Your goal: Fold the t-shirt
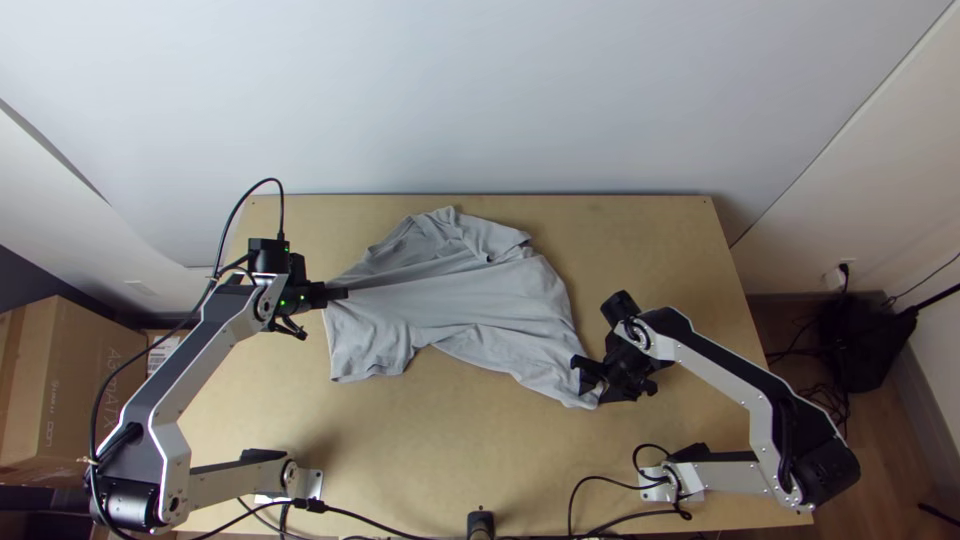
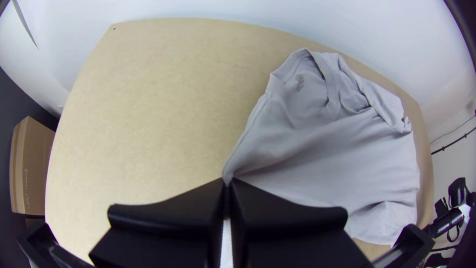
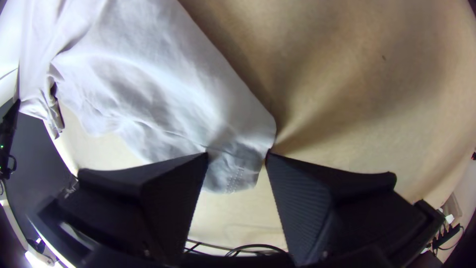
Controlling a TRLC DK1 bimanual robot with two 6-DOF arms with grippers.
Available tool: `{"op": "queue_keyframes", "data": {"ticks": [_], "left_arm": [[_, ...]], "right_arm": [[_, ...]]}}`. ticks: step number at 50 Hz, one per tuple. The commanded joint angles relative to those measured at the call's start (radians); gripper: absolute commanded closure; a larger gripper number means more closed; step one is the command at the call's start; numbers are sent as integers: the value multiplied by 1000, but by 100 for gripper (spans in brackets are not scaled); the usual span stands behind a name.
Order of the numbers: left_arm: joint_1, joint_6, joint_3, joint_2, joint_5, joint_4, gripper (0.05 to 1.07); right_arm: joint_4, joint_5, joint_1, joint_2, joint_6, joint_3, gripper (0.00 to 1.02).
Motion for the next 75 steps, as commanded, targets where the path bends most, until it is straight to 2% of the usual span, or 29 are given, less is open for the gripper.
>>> {"op": "queue_keyframes", "data": {"ticks": [1,5,9,18,32,38,46,52,61,66,75], "left_arm": [[14,-7,-19,-40,0,-14,104],[19,-6,-19,-52,0,-14,104],[30,-6,-19,-57,0,-14,104],[83,-41,15,-86,1,-14,104],[143,-70,110,-115,15,-78,104],[142,-72,90,-120,15,-97,104],[129,-104,141,-137,40,-106,104],[76,-128,277,-103,40,-152,105],[-38,-191,501,-32,40,-173,105],[-102,-228,633,20,37,-190,105],[-201,-240,788,101,29,-203,105]], "right_arm": [[12,5,12,19,-10,-21,77],[14,6,5,11,-24,-19,86],[15,20,5,-17,-32,4,100],[-26,34,5,-167,-24,142,100],[-74,192,8,-247,-37,398,100],[-74,207,24,-254,-49,374,100],[-77,213,171,-297,-46,294,100],[-75,230,306,-299,-86,237,100],[-51,348,530,-253,-204,223,100],[7,419,640,-215,-285,225,100],[187,439,737,-93,-354,254,100]]}}
